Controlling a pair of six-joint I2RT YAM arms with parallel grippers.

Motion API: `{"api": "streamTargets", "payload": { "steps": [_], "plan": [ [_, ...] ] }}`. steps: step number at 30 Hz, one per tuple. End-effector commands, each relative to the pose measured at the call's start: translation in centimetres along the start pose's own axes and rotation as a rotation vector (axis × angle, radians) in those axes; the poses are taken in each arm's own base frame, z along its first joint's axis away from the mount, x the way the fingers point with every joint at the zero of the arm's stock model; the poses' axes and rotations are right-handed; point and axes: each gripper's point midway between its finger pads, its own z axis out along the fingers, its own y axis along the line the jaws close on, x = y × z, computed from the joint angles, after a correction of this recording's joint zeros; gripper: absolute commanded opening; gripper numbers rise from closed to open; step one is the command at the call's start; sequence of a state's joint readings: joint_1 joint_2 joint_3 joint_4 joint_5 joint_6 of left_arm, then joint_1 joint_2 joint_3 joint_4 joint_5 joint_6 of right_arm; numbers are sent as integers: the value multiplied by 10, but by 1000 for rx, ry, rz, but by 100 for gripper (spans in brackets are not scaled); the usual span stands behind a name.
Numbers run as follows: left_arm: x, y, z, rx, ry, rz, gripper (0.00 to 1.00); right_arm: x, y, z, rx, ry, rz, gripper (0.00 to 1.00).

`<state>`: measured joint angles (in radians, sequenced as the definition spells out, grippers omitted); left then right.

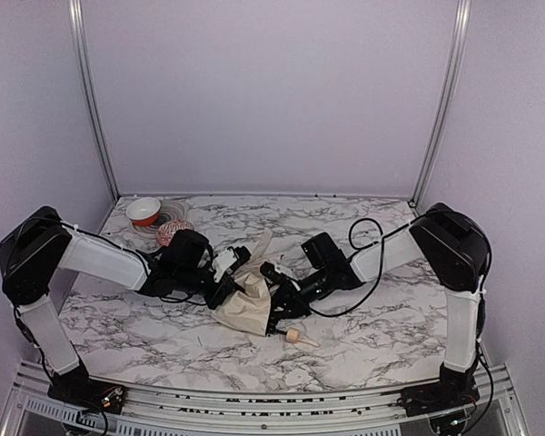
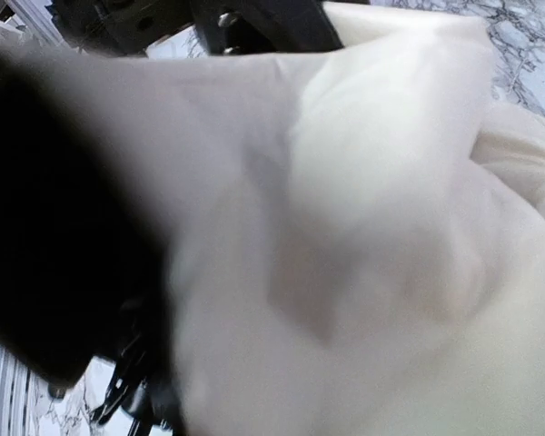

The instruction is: Put away the umbrella

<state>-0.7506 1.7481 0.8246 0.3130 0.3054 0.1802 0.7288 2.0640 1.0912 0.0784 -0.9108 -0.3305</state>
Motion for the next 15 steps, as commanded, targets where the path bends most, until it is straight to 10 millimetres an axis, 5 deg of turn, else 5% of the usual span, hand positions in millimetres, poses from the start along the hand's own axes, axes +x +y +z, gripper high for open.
{"api": "streamTargets", "payload": {
  "steps": [1, 8, 12, 15],
  "plan": [
    [0, -6, -1, 79, -34, -29, 0, -6, 7, -19, 87, -61, 42, 30],
    [5, -18, -11, 124, -39, -28, 0, -24, 1, -53, 303, -74, 9, 55],
    [0, -19, -14, 133, -54, -23, 0, -45, 4, -82, 433, -85, -25, 97],
    [-4, -21, -14, 144, -60, -25, 0, -65, 17, -93, 481, -127, -57, 100]
  ]
}}
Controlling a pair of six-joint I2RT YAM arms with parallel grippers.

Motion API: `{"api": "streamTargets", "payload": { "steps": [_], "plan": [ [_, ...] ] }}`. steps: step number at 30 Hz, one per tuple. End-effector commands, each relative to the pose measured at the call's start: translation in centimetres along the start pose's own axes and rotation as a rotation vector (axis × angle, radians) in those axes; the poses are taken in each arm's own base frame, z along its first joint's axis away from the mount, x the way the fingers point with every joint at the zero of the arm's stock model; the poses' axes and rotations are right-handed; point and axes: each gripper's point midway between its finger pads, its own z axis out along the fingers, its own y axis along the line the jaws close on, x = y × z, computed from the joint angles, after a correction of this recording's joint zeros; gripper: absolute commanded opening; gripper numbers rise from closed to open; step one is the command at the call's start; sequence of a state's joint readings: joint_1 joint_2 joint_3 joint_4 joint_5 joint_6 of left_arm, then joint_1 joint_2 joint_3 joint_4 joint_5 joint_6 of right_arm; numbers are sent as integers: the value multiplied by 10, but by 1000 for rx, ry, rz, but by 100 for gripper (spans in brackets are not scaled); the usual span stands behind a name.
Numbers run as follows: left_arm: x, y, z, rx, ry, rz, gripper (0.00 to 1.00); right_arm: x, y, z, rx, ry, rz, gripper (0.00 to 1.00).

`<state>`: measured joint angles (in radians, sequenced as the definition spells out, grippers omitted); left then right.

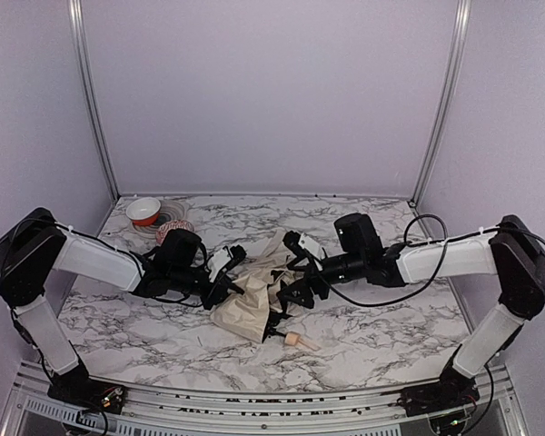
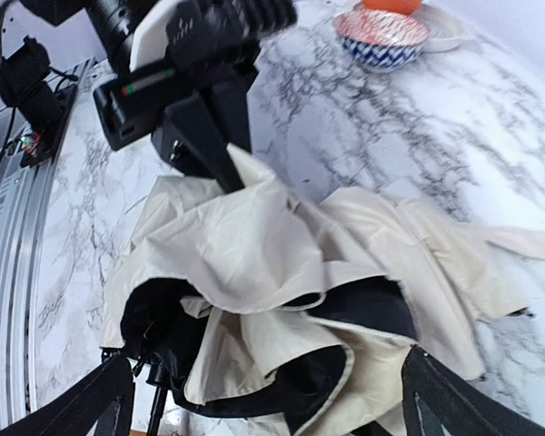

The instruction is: Put away the umbrella

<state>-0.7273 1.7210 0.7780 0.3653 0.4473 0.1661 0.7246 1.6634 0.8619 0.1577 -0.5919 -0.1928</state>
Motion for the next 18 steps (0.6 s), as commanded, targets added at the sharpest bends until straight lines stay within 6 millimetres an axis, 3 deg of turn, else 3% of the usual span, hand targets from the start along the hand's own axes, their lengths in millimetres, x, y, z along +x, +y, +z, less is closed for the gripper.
{"api": "streamTargets", "payload": {
  "steps": [1, 6, 12, 14, 18],
  "plan": [
    [-2, -6, -3, 30, -7, -10, 0, -32, 1, -20, 140, -51, -46, 100],
    [-5, -8, -5, 39, -16, -18, 0, -62, 31, -6, 169, -110, -122, 100],
    [-6, -7, -5, 33, -17, -18, 0, -50, 34, 31, 100, -29, -85, 98],
    [-6, -6, -5, 30, -15, -21, 0, -45, 34, 39, 91, -1, -81, 89],
    [-11, -8, -8, 33, -26, -15, 0, -30, 22, 48, 119, 68, -56, 59]
  ]
}}
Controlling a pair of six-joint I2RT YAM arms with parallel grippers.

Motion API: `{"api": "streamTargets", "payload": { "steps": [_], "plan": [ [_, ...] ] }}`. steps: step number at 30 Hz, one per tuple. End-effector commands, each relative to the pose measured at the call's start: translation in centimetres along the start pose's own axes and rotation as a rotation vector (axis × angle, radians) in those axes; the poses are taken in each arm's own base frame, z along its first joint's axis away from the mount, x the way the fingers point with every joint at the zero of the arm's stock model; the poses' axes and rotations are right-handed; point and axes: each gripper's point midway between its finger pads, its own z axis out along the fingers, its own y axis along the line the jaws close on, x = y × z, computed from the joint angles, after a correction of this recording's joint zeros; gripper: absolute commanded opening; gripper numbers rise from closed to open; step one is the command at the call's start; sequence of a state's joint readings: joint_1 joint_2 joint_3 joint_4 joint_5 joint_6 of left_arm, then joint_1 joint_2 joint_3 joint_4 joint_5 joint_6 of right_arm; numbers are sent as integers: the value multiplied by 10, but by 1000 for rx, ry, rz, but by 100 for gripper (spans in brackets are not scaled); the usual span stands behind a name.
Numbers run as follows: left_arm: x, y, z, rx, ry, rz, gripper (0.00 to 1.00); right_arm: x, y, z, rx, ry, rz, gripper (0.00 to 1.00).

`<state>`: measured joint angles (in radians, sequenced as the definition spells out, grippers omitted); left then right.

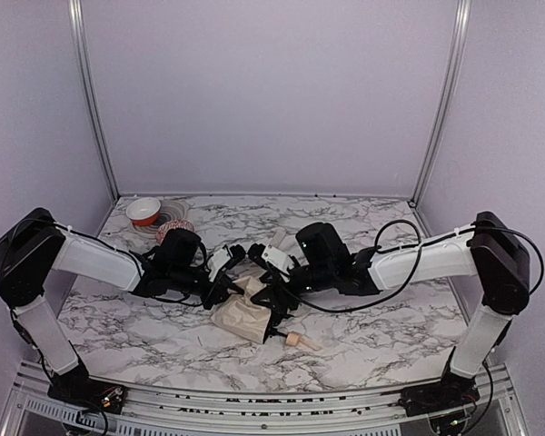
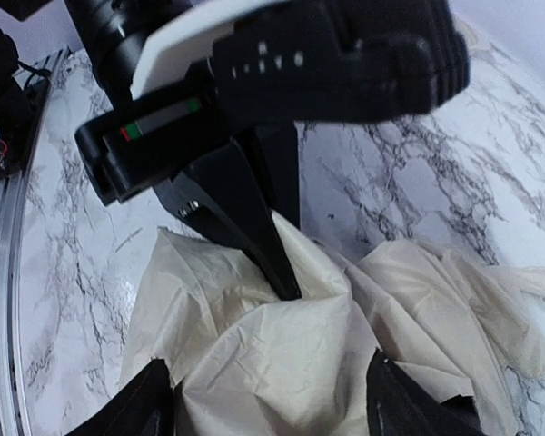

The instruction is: Put away the umbrella

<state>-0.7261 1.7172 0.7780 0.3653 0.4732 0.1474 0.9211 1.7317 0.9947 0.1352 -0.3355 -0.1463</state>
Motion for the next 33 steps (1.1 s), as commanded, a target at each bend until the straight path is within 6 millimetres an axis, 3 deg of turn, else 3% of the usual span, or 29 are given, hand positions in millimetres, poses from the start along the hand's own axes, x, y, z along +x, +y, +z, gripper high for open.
{"api": "streamTargets", "payload": {
  "steps": [1, 3, 6, 7, 8, 9, 12, 14, 16, 20, 22, 27, 29, 33],
  "plan": [
    [-10, -4, -8, 10, -23, 4, 0, 2, -8, 4, 24, 46, 21, 48],
    [-14, -5, -11, 7, -31, 12, 0, 7, -6, 3, 5, 55, 25, 29],
    [-20, -6, -14, 8, -39, 17, 1, 10, -2, 1, -29, 56, 16, 10],
    [-24, -8, -16, 17, -41, 17, 18, 10, 1, 0, -44, 53, 5, 3],
    [-28, -12, -19, 38, -43, 18, 44, 10, 4, -1, -58, 50, -5, 0],
    [-37, -19, -23, 79, -55, 33, 55, 12, 6, -1, -72, 52, -18, 0],
    [-67, -45, -47, 248, -146, 91, 69, 14, 18, -4, -131, 49, -62, 0],
    [-85, -38, -60, 282, -211, 107, 73, 14, 27, -6, -172, 39, -88, 0],
    [-97, -9, -45, 198, -203, 45, 75, 12, 37, -7, -215, 26, -110, 0],
    [-95, 42, 8, 181, -132, -165, 70, 9, 49, -7, -261, 25, -141, 0],
    [-91, 57, 33, 161, -103, -204, 69, 9, 50, -8, -266, 26, -141, 0],
    [-54, 51, 78, 146, 57, -166, 69, -8, 53, -19, -262, -11, -165, 0],
    [-38, 33, 96, 164, 142, -134, 68, -25, 55, -27, -261, -51, -182, 0],
    [-8, 32, 103, 135, 226, -158, 50, -61, 44, -50, -209, -179, -171, 0]
  ]
}}
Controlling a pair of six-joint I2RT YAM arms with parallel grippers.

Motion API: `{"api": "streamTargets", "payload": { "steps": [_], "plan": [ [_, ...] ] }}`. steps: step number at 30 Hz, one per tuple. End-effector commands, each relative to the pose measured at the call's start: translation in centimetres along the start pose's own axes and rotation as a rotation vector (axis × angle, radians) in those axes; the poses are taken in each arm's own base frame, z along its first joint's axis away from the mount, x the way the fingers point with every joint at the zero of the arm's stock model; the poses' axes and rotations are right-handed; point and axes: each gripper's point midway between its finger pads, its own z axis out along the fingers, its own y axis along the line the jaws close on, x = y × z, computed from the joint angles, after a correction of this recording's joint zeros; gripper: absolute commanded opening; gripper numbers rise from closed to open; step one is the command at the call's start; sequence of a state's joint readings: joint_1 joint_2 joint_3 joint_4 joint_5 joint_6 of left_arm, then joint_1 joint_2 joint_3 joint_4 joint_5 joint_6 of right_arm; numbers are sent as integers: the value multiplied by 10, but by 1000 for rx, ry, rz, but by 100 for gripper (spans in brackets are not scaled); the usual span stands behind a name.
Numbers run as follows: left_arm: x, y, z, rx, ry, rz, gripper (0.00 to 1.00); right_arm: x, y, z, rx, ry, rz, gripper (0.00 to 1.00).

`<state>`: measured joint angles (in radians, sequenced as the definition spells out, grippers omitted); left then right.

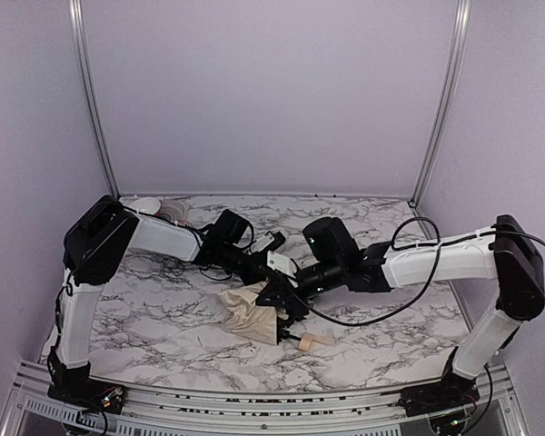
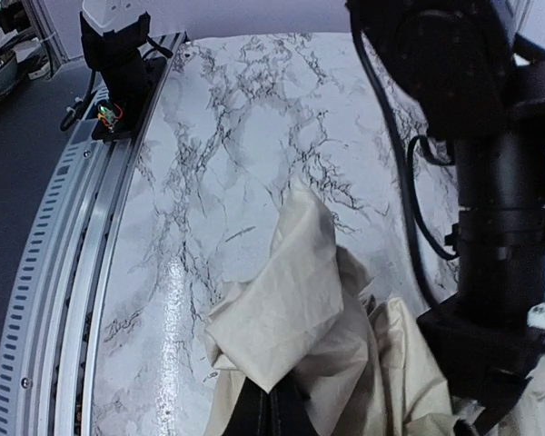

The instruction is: Put away the umbrella

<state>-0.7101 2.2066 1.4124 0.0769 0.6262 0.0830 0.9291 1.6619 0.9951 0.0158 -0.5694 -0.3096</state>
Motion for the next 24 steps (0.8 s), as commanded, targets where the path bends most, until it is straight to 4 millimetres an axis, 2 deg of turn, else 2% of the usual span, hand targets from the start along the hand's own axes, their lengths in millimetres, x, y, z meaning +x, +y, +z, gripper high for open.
{"api": "streamTargets", "payload": {
  "steps": [1, 2, 3, 5, 7, 10, 13, 18, 20, 22, 24],
  "plan": [
    [38, -3, 6, -30, 133, -30, 46, -56, -20, -37, 81, -182, -13, 0],
    [42, -3, 5, -35, 141, -37, 44, -55, -30, -43, 102, -197, 28, 0],
    [47, -3, 4, -37, 149, -43, 42, -48, -48, -52, 138, -205, 80, 0],
    [52, -3, 4, -42, 150, -54, 38, -32, -69, -59, 176, -217, 162, 0],
    [56, -2, 3, -53, 145, -66, 37, -12, -81, -57, 199, -213, 228, 0],
    [57, 0, -1, -67, 125, -82, 36, 29, -94, -46, 231, -158, 339, 0],
    [58, -2, -4, -63, 109, -84, 36, 62, -114, -46, 251, -156, 473, 0],
    [66, -1, -5, -64, 115, -93, 36, 107, -122, -20, 206, -60, 593, 0],
    [65, 2, -10, -80, 96, -97, 37, 126, -124, -16, 219, -26, 630, 0],
    [58, 9, -19, -121, 56, -92, 42, 146, -122, -10, 216, 26, 665, 0],
    [48, 21, -34, -207, 10, -83, 52, 163, -117, -4, 198, 77, 696, 0]
  ]
}}
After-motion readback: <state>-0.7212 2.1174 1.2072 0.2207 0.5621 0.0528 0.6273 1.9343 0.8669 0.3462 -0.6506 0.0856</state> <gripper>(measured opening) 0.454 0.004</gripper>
